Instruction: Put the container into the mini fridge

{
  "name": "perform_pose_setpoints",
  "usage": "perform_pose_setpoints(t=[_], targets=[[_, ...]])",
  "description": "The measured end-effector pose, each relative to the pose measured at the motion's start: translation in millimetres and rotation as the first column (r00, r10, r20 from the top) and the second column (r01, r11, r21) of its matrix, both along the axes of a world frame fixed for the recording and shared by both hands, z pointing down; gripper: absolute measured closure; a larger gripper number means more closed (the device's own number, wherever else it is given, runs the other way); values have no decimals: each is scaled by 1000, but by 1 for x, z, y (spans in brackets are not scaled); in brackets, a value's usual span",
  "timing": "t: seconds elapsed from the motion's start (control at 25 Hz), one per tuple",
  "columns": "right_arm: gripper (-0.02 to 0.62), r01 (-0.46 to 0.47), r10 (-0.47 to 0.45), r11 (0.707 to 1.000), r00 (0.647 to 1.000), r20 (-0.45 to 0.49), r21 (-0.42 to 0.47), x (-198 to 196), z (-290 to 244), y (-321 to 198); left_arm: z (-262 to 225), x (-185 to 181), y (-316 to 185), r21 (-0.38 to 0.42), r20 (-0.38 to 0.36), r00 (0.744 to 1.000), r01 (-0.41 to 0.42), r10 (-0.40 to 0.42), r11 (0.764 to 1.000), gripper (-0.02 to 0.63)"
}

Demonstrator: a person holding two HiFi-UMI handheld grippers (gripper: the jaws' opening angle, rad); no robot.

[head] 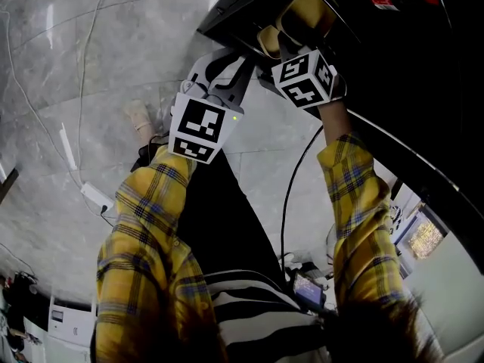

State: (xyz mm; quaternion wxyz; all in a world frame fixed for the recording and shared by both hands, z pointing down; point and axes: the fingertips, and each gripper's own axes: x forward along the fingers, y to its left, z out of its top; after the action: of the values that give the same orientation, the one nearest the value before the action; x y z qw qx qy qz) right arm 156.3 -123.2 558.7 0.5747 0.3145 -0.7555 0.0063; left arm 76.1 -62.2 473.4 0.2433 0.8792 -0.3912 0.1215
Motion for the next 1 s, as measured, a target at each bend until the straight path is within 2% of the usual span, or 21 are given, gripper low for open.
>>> perform_pose_setpoints(t=[0.24,0.48,0.68,0.84,1.0], targets=[[534,-43,40,995,999,34,94,-7,-33,7,-13,-10,2,6,-5,1000,26,-26,1000,543],[555,-172,160,977,982,101,128,-5,-66,22,-35,-17,4,22,-9,999,32,-31,999,543],[558,-307,277,939,942,188,153,4,-98,35,-55,-27,3,31,-5,999,41,-41,999,543],[565,-378,340,916,909,241,134,10,-117,50,-66,-33,4,36,7,999,50,-50,998,543],[569,-452,394,879,868,303,151,16,-139,64,-76,-32,9,25,4,999,45,-45,999,543]])
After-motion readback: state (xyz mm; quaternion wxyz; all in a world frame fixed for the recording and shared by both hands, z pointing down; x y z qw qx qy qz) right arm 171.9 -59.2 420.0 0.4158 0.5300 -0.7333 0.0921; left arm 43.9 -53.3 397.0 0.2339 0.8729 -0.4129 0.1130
